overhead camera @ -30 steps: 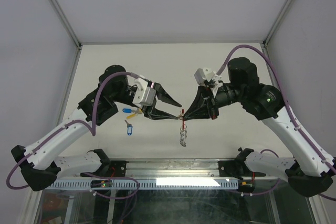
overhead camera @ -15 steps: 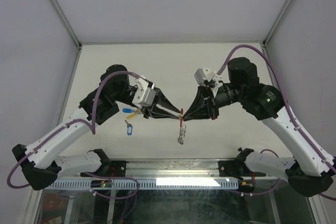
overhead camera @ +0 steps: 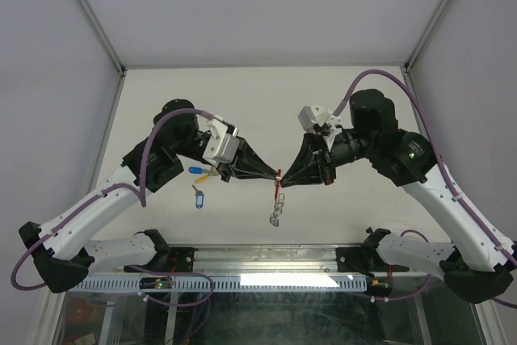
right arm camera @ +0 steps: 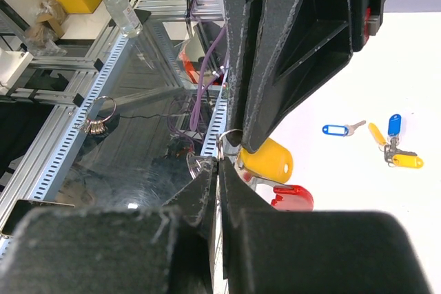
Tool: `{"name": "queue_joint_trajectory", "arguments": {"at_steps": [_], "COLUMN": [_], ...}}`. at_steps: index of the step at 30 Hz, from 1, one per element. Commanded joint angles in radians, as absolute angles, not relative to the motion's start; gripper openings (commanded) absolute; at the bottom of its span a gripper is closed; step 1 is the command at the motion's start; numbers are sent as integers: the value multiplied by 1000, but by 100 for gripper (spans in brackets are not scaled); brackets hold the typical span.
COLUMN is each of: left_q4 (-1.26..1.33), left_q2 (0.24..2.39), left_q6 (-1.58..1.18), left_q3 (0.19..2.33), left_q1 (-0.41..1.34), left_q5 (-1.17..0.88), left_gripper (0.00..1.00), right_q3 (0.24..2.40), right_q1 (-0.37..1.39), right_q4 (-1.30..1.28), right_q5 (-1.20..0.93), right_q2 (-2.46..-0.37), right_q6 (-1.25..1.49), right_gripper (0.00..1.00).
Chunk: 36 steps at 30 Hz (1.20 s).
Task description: Put the keys on the keyring
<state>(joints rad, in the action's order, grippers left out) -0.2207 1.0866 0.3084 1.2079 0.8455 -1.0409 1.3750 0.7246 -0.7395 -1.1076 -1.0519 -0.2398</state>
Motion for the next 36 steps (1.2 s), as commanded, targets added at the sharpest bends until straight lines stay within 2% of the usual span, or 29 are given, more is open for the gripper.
{"name": "queue_joint_trajectory", "arguments": {"at_steps": [1,3,22,36], "left_q4": [-153,-148,-147,-128], "left_q2": [1072,1069,1011,1012], "left_q6": [298,296,311,300], "left_q3": [1231,1228,1181,1172], "left_q1": [859,859,858,859], "left_q5": [-1033,-1031,-923,-880], "left_gripper": [3,0,0,0], "right_q3": [1374,1370,1322,1179], "right_q1": [729,729,727,727], "right_q4": [-674,-667,-509,-168], "right_q5": [-1121,-1116,-946,-831], "right_q2": [-1027,-1024,-919,-828], "right_q6": [-220,-214,-83,163], "right_gripper": [0,0,0,0]}}
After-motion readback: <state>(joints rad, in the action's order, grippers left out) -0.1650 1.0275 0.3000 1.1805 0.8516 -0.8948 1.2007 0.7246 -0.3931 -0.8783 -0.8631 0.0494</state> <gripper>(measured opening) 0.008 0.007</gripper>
